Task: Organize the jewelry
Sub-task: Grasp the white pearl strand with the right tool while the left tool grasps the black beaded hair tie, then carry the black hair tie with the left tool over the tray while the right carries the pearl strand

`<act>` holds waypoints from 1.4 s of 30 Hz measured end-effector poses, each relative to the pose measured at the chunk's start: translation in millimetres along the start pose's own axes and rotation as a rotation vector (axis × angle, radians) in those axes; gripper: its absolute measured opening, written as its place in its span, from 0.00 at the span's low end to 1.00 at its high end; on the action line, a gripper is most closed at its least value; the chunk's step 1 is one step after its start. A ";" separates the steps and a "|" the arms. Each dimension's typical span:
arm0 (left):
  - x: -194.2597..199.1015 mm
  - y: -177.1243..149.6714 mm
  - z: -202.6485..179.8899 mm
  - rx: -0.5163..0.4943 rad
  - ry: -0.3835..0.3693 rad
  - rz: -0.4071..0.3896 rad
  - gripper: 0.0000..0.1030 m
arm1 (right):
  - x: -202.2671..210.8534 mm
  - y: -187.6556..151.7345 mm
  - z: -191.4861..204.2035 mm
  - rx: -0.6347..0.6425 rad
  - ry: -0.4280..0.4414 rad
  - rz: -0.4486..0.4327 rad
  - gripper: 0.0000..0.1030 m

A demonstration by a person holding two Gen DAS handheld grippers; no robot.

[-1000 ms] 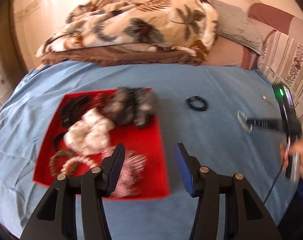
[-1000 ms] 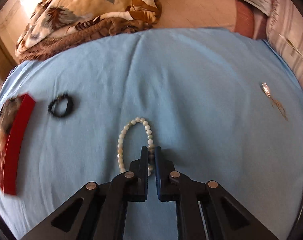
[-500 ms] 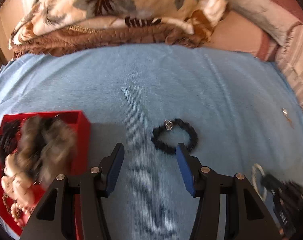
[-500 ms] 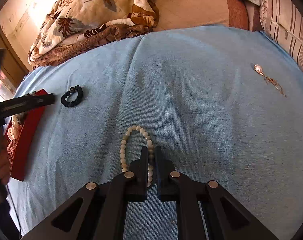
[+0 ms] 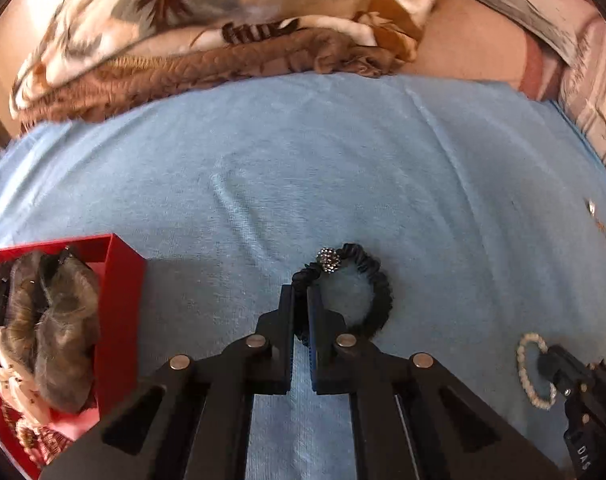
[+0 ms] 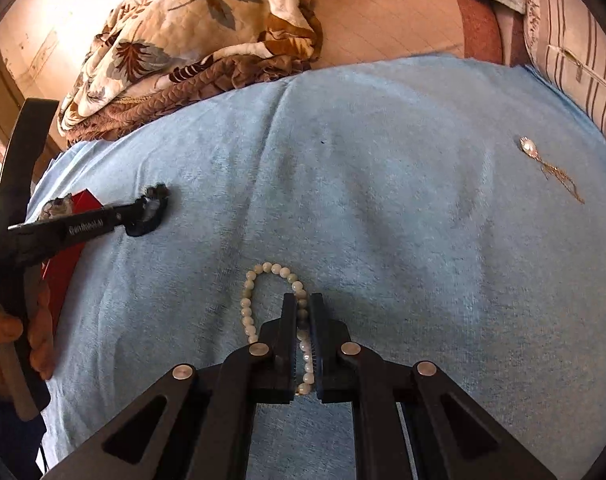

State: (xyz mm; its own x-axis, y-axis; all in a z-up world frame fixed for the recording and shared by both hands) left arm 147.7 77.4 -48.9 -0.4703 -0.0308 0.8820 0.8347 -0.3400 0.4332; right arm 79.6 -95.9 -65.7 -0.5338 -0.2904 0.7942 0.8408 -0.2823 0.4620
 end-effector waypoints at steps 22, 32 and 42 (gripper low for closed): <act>172.6 -82.0 0.1 0.056 -0.139 -0.217 0.05 | 58.1 -29.9 40.1 -0.027 0.166 -0.059 0.06; 217.3 -141.0 37.6 0.129 -0.106 -0.263 0.06 | 99.0 -65.9 61.4 -0.058 0.244 -0.053 0.06; 231.0 -180.0 78.2 0.197 -0.069 -0.282 0.06 | 129.2 -78.9 95.3 -0.012 0.259 -0.048 0.06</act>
Point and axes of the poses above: each gripper's, at about its wrist camera, not at the fingertips, and x roughly against the way its jaws point, z to its left, y to its top, the point moved 7 cm from there along -x, roughly the way its jaws point, and after that the axes turned 15 degrees about -x, right-handed, at the moved point
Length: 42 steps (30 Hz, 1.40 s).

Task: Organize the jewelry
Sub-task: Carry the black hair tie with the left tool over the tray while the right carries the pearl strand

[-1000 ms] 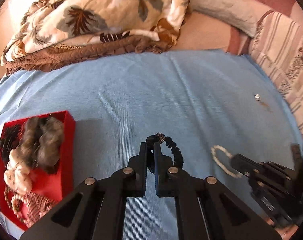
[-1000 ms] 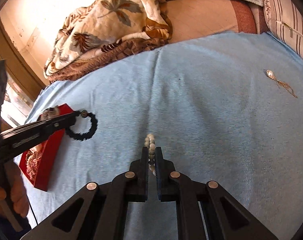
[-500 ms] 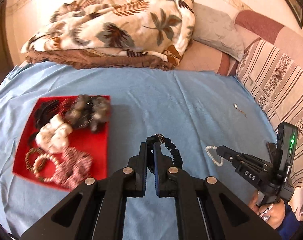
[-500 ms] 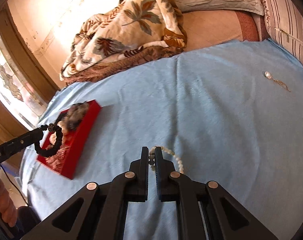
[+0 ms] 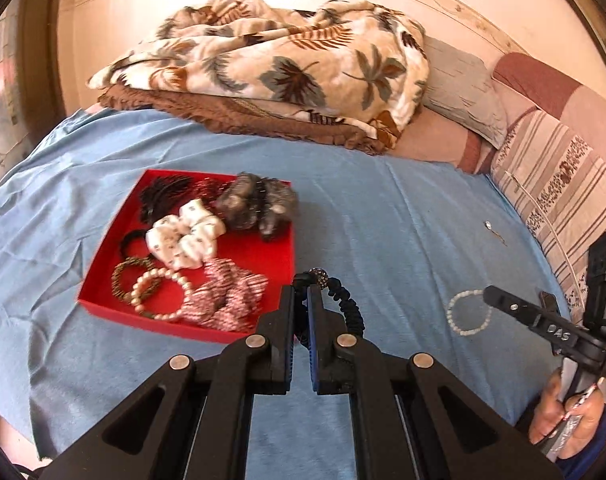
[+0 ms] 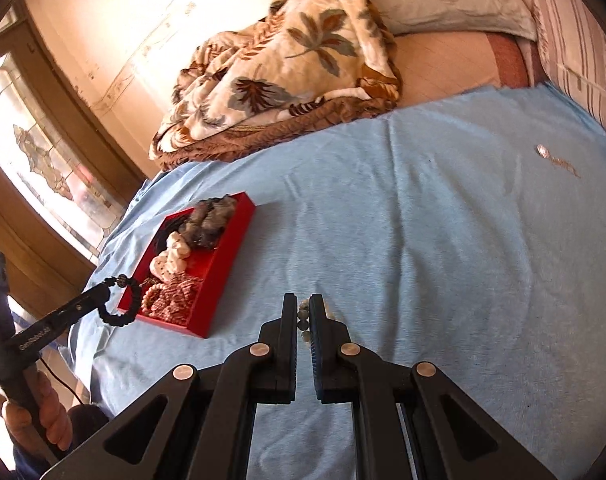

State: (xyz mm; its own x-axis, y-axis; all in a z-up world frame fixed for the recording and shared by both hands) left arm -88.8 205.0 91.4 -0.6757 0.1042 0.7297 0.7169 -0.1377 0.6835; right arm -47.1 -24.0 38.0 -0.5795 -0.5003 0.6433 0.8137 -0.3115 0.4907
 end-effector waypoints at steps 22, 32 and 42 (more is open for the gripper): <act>14.0 -1.9 62.4 -0.003 0.148 -0.052 0.06 | -16.7 -28.4 93.5 0.181 0.012 0.052 0.06; -8.4 22.7 65.8 -0.060 0.170 -0.065 0.06 | -23.5 -24.4 109.6 0.209 -0.016 0.047 0.07; -28.4 10.2 93.8 0.016 0.128 -0.040 0.06 | -49.1 -19.3 130.8 0.237 -0.040 0.064 0.06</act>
Point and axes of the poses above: each gripper's, at about its wrist camera, not at the fingertips, and x roughly against the way its jaws point, z to its left, y to its top, the point moved 7 cm from there along -x, roughly the way its jaws point, and after that the axes turned 15 degrees about -x, right-handed, at the moved point
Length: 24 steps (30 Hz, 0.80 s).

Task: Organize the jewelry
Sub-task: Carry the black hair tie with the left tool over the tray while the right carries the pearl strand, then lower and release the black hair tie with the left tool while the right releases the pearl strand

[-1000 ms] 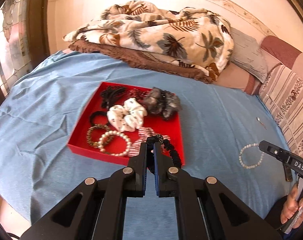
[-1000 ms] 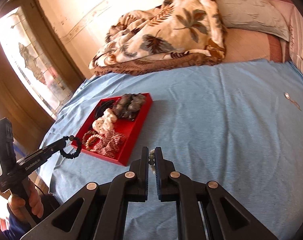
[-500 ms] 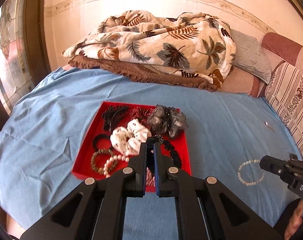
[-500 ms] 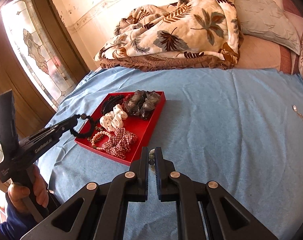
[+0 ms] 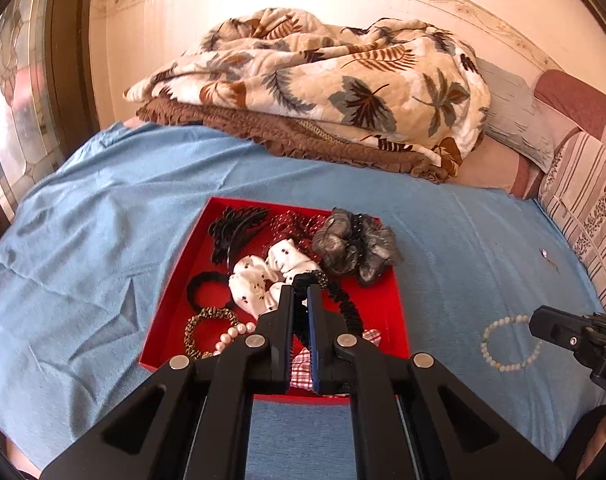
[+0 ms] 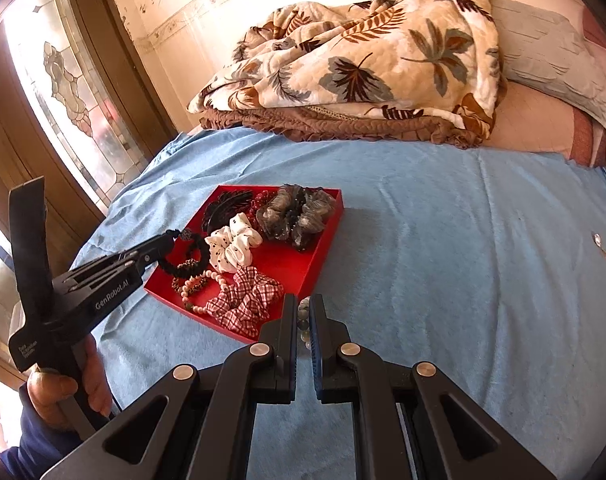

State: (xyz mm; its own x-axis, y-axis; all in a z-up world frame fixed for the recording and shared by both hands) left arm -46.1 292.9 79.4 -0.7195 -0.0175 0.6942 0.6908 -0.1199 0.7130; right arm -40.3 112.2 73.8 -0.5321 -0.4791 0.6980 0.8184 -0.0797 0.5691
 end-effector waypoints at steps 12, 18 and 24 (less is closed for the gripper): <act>-16.8 -11.6 48.2 0.211 -0.149 0.003 0.06 | -47.8 25.9 35.9 0.041 0.001 0.036 0.06; -24.9 -10.8 60.0 0.303 -0.257 -0.013 0.06 | -77.7 39.3 49.5 0.032 0.006 0.070 0.06; -36.5 -13.6 52.5 0.312 -0.303 0.010 0.06 | -108.3 44.1 61.8 0.042 0.009 0.113 0.06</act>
Point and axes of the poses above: each gripper's, at about its wrist camera, not at the fingertips, and x roughly against the way its jaws point, z to its left, y to its top, the point moved 7 cm from there along -x, roughly the way its jaws point, and after that the axes turned 15 degrees about -x, right-handed, at the moved point
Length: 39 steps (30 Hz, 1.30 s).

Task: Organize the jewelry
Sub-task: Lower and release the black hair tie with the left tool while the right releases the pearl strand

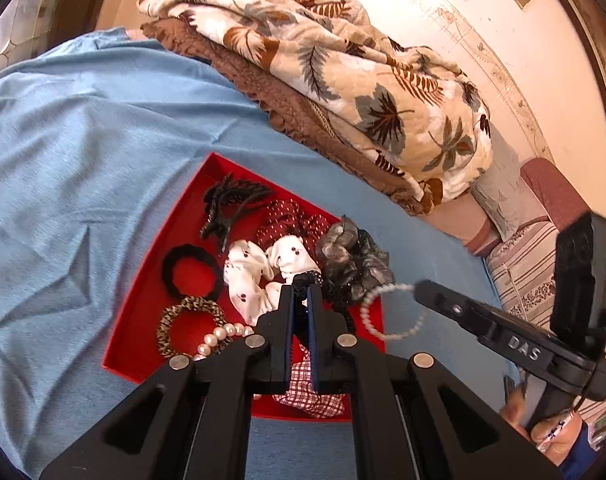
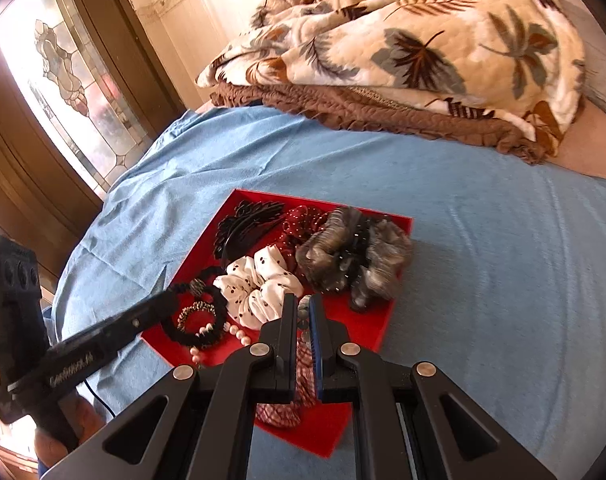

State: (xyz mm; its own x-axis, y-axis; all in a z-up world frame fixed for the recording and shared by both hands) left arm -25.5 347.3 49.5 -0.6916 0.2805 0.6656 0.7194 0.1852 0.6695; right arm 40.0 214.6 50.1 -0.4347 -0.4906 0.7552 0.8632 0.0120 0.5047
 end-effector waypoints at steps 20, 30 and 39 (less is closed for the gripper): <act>-51.2 -31.0 4.9 -0.055 0.118 0.201 0.06 | -64.8 -2.1 -27.1 0.032 -0.160 0.067 0.07; -36.9 -24.7 3.1 -0.056 0.121 0.148 0.34 | -63.8 0.2 -37.3 0.023 -0.177 0.060 0.07; -9.8 -14.9 -7.9 -0.112 0.166 0.063 0.55 | -36.6 2.4 -31.5 0.006 -0.141 0.013 0.36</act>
State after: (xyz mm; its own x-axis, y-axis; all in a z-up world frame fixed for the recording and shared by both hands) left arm -30.0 334.3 35.6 -0.6532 0.1271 0.7464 0.7563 0.0637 0.6511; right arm 66.1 205.1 10.6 -0.4557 -0.3634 0.8126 0.8675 0.0231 0.4968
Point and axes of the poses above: each gripper's, at about its wrist camera, not at the fingertips, and x roughly against the way its jaws point, z to its left, y to its top, the point moved 7 cm from there along -x, roughly the way its jaws point, and after that the axes turned 15 degrees about -x, right-handed, at the moved point
